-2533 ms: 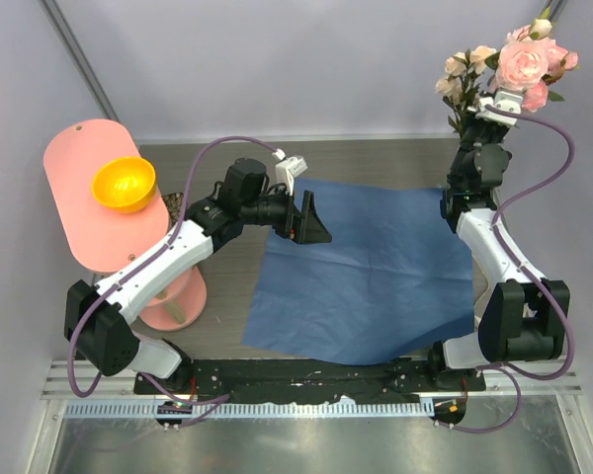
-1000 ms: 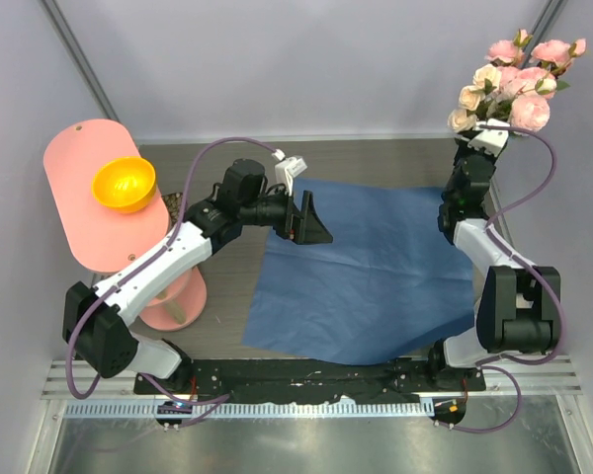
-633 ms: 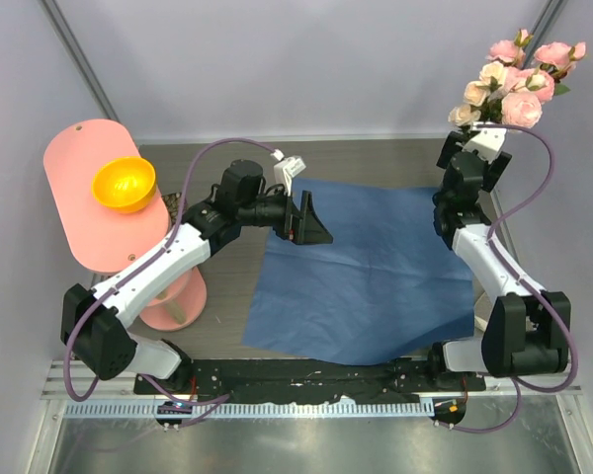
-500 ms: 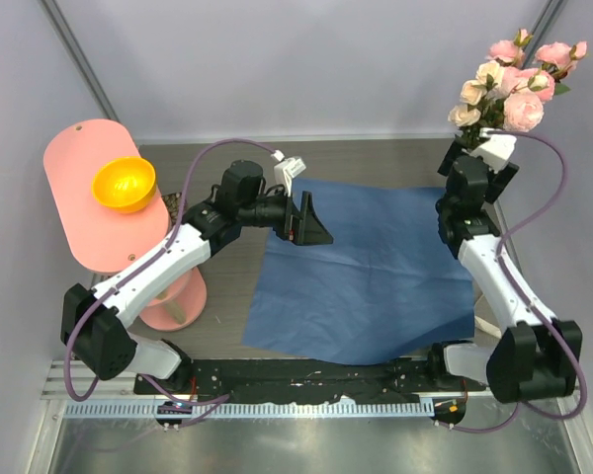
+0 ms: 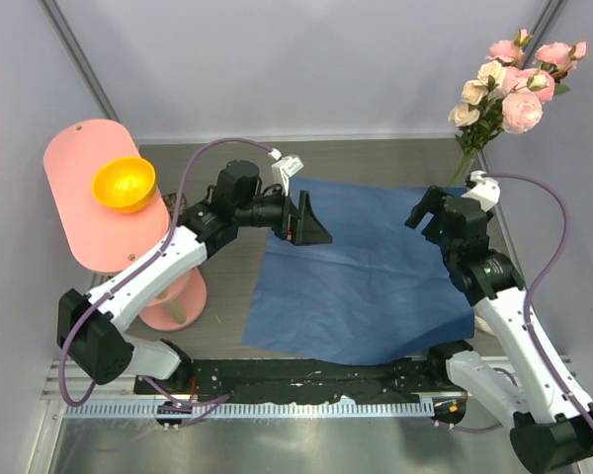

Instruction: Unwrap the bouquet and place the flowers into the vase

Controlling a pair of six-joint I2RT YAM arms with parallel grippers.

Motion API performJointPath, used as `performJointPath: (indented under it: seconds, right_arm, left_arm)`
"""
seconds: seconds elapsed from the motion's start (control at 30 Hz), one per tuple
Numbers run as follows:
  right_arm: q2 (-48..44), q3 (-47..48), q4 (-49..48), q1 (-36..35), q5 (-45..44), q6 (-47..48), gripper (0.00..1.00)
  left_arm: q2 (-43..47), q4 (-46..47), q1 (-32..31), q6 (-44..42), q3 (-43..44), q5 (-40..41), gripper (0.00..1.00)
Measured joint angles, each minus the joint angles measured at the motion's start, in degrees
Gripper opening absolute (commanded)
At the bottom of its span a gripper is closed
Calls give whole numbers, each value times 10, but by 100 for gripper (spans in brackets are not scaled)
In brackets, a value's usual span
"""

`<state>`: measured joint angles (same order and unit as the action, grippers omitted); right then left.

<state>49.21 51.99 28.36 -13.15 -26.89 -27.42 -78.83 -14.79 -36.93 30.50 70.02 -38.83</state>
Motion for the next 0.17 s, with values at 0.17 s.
performJointPath:
  seconds: [0.17]
  right_arm:
    - [-57,-14,24,-64,114,-18,95]
  left_arm:
    - [11,-1,0,-9,0,3,94]
